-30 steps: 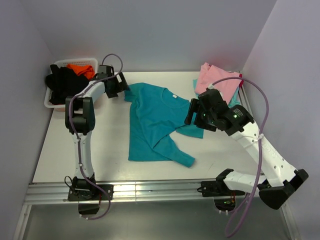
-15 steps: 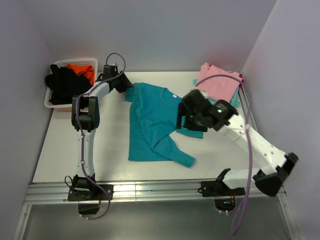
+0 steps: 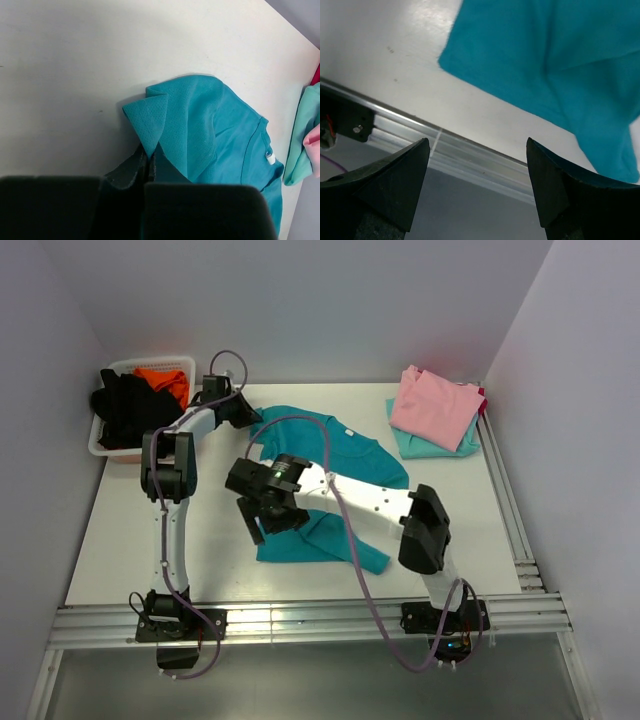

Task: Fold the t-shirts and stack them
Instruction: Flatten the tshirt out

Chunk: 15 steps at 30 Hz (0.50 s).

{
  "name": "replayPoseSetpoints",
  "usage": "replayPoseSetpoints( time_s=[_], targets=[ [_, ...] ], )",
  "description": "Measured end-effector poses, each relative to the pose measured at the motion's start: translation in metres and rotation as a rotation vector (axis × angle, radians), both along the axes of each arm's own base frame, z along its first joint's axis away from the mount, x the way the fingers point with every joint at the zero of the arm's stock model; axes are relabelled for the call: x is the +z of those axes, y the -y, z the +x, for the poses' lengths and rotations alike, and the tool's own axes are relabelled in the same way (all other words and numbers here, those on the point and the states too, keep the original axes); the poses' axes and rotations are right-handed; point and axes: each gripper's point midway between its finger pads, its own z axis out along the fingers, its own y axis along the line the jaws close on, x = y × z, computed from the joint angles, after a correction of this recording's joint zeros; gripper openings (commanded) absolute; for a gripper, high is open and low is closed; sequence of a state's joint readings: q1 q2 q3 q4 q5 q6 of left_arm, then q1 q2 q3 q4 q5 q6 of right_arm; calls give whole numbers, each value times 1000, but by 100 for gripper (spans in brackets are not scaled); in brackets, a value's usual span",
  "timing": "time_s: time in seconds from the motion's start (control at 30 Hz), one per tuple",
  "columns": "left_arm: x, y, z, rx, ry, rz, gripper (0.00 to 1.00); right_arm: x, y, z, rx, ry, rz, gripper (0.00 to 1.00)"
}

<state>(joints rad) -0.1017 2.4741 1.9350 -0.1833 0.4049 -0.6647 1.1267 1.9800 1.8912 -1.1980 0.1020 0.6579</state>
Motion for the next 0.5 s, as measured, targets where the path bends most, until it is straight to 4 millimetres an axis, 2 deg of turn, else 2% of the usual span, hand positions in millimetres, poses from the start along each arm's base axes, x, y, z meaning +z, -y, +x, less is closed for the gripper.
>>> replayPoseSetpoints(
  time_s=[0.07, 0.3, 0.37, 0.5],
  targets=[
    [0, -4, 0, -4, 3, -3, 0, -4, -14, -9, 42, -18, 8, 85],
    [0, -19, -5, -6, 6, -16, 0, -21, -27, -30, 100, -84, 18, 85],
    [0, -23, -6, -4, 5, -16, 0, -31, -32, -30, 104, -97, 16, 85],
    [1, -30, -8, 0, -6, -26, 0, -64, -44, -33, 111, -142, -3, 84]
  ],
)
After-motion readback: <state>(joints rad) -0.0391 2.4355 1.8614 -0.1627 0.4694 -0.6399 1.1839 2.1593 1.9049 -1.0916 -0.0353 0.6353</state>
